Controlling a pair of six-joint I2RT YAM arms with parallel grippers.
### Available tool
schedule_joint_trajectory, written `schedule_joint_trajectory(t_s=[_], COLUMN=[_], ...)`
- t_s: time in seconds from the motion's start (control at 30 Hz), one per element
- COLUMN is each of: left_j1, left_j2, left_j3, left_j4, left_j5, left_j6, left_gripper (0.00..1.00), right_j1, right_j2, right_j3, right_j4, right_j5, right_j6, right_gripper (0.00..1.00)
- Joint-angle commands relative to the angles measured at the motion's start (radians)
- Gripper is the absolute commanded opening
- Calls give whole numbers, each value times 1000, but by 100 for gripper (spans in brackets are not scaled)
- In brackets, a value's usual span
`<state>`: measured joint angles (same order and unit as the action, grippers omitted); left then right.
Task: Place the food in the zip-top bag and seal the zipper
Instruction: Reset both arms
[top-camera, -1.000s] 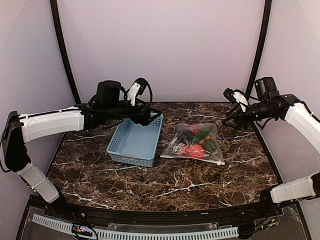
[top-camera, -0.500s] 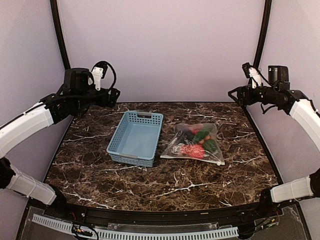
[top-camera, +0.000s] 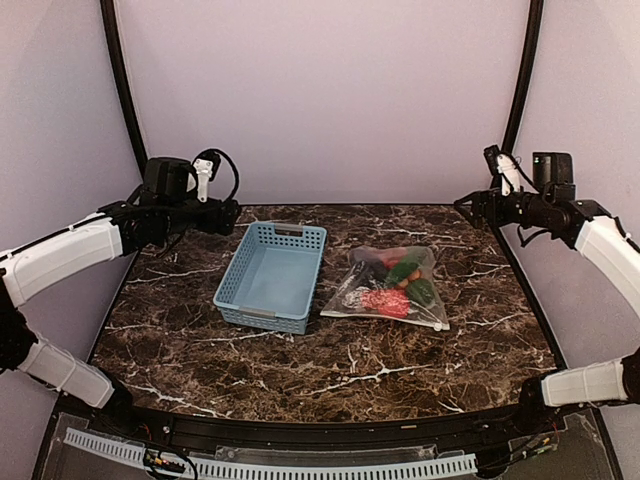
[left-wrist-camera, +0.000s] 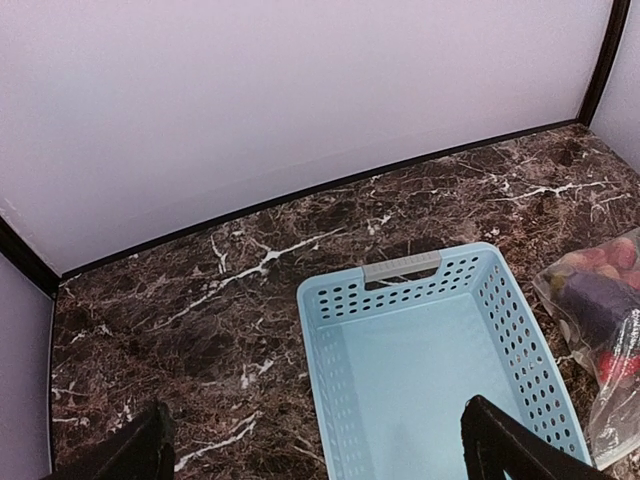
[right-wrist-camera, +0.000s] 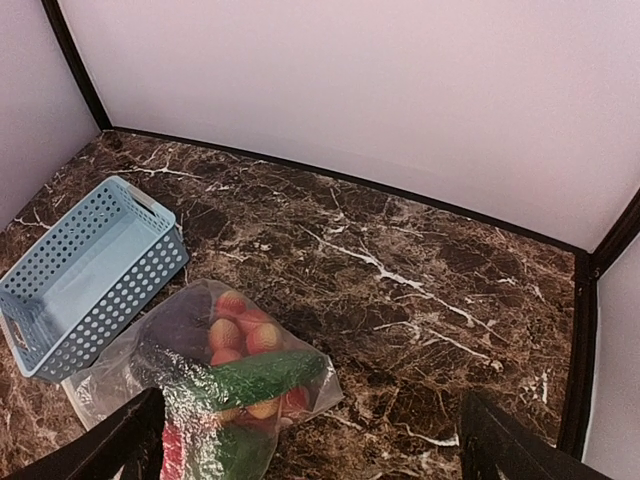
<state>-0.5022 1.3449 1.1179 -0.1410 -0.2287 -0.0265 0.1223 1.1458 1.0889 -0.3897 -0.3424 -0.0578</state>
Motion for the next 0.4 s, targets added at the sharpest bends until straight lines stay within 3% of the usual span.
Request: schedule_joint_trajectory(t_s=[0.0, 0.37], left_j1=[4, 5], left_j2=[-48, -106], left_j3=[-21, -118], left_j4=[44, 181], left_j5=[74, 49], left_j6=[-11, -2], left_gripper=[99, 99], right_j1=[-22, -73], right_j2=[-26, -9], right_j3=[-14, -54], right_j4=[44, 103], right_j5=[-22, -129], right_j6=[12, 58], right_gripper=[99, 99])
